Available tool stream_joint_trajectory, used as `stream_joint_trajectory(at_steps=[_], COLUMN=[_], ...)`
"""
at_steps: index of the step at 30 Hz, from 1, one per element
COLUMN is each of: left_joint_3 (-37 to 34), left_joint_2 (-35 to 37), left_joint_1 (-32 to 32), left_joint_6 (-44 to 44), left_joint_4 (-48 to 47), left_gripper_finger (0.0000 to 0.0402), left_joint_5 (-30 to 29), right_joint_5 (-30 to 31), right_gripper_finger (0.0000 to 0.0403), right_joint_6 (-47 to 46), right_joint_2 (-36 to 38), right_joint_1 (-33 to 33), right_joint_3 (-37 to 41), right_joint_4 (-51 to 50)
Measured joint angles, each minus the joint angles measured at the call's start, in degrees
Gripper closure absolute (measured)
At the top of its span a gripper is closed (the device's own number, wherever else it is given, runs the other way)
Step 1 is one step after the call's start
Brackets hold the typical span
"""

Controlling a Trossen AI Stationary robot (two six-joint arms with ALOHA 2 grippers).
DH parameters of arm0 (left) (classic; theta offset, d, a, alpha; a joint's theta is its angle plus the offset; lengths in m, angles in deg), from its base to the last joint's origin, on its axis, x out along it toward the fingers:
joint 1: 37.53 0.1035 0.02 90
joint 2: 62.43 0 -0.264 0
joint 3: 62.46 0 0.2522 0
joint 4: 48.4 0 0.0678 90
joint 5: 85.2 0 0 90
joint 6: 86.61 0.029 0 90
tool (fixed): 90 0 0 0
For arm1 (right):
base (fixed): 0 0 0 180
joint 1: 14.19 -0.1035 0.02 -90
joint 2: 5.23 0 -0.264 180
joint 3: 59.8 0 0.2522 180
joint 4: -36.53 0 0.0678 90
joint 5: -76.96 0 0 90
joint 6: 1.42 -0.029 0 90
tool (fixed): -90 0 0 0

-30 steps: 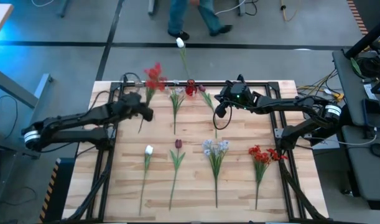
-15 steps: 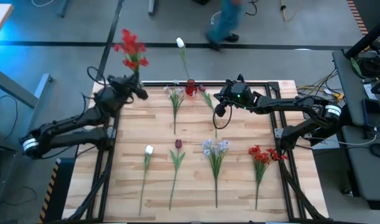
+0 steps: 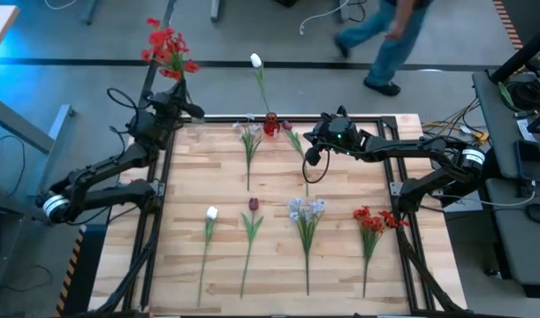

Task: Sort flowers into vase by color
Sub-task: Put the top red flowers into the transparent vase

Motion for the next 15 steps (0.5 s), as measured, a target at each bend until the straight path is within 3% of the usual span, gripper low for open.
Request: stream_joint_trajectory(at_steps=[15], left_joint_3=[-1.1], left_joint_2=[-10.5], left_joint_1=[3.4], left_joint_6=[0.5], left_joint_4=[3.9], left_gripper_finger=[0.0401], left_joint_5=[-0.1], right_joint_5=[0.1], right_gripper_finger=[0.0390], right_joint_6=[0.1], right_joint_2=[0.0], right_joint_1=[0.0], right_joint_3=[0.0], right_joint_4=[0.0])
